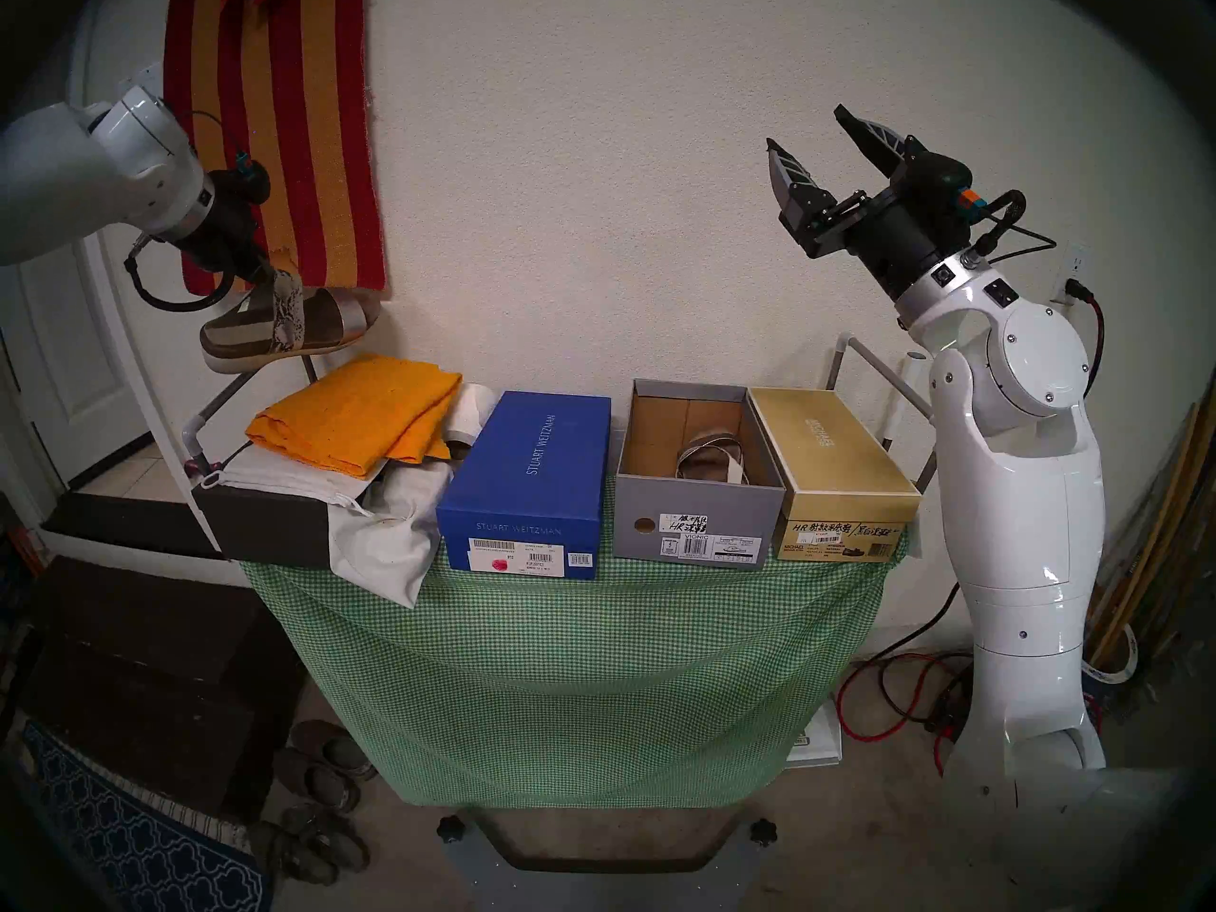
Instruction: Put shoes into shoe box
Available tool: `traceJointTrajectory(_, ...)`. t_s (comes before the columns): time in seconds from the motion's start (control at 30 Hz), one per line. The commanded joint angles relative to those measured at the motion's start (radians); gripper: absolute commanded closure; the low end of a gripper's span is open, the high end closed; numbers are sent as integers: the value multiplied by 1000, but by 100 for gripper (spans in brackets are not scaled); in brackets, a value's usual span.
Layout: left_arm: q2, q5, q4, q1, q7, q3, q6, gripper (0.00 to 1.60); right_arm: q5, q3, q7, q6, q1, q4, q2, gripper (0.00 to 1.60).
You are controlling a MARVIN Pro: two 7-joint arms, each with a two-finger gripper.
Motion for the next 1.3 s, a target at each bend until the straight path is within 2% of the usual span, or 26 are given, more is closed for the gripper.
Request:
traceJointTrajectory(0.0, -60, -38, -73, -40, 61, -69, 33, 160, -2, -1, 1, 0, 2, -1, 2, 0)
traceJointTrajectory(0.13, -59, 1, -165, -105, 103, -80, 35, 160, -2, -1, 1, 0, 2, -1, 2, 0)
traceJointTrajectory(0.43, -16, -22, -261, -137, 243, -91, 86, 160, -3, -2, 1, 1, 2, -1, 3, 0)
traceJointTrajectory(0.5, -33, -56, -231, -114, 250, -107, 108, 160, -3, -2, 1, 1, 3, -1, 3, 0)
traceJointTrajectory(0.67, -62, -134, -179, -70, 237, -161, 103, 160, -3, -2, 1, 1, 2, -1, 3, 0)
traceJointTrajectory(0.7, -86, -149, -201, -74, 250, -182, 110, 160, -2, -1, 1, 0, 2, -1, 3, 0)
traceJointTrajectory(0.83, -118, -164, -245, -72, 251, -212, 104, 160, -2, -1, 1, 0, 2, -1, 2, 0)
traceJointTrajectory(1.0, -155, -224, -277, -29, 274, -263, 102, 160, -2, -1, 1, 0, 2, -1, 2, 0)
traceJointTrajectory(1.03, -161, -261, -266, 12, 265, -285, 79, 160, -2, -1, 1, 0, 2, -1, 2, 0)
traceJointTrajectory(1.13, -193, -283, -248, 68, 280, -290, 51, 160, -2, -1, 1, 0, 2, -1, 2, 0)
traceJointTrajectory(1.2, -213, -284, -243, 101, 298, -291, 39, 160, 17, -6, -3, 26, 14, -4, -15, 0)
traceJointTrajectory(1.27, -225, -295, -245, 96, 298, -273, 26, 160, 26, -10, -6, 50, 22, -9, -23, 0)
